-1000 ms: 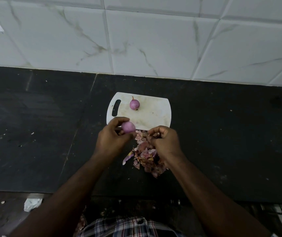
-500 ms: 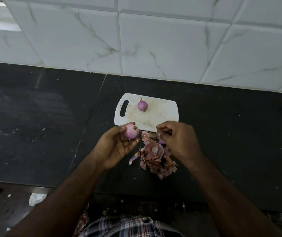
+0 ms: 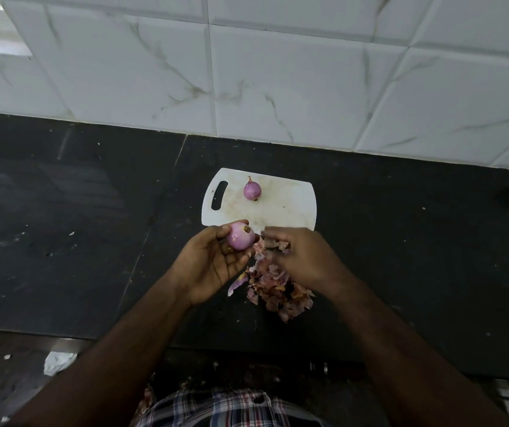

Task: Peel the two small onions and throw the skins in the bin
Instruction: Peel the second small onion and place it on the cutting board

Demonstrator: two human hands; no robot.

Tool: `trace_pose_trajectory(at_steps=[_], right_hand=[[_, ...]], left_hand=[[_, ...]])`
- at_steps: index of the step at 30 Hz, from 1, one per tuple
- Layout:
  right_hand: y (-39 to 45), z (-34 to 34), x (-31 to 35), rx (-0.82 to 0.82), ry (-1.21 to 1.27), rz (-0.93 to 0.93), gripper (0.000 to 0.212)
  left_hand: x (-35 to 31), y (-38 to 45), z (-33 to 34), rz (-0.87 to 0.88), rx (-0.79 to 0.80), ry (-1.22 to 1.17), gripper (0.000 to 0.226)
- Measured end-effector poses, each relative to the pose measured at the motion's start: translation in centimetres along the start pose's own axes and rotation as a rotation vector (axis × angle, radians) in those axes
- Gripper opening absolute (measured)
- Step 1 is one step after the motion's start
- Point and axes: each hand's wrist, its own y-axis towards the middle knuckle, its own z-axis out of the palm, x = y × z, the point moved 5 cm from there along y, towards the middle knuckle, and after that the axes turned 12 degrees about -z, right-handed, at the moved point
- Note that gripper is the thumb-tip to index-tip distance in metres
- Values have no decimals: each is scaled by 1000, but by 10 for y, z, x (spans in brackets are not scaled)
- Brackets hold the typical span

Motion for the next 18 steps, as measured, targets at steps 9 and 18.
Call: trace_pose_trajectory(at_steps=[9, 18], right_hand=[[8, -7, 25, -371, 93, -93, 11], [6, 2, 24, -595, 12, -117, 4]], left_hand=[[1, 3, 14, 63, 46, 114, 41], [-3, 0, 19, 266, -32, 256, 43]])
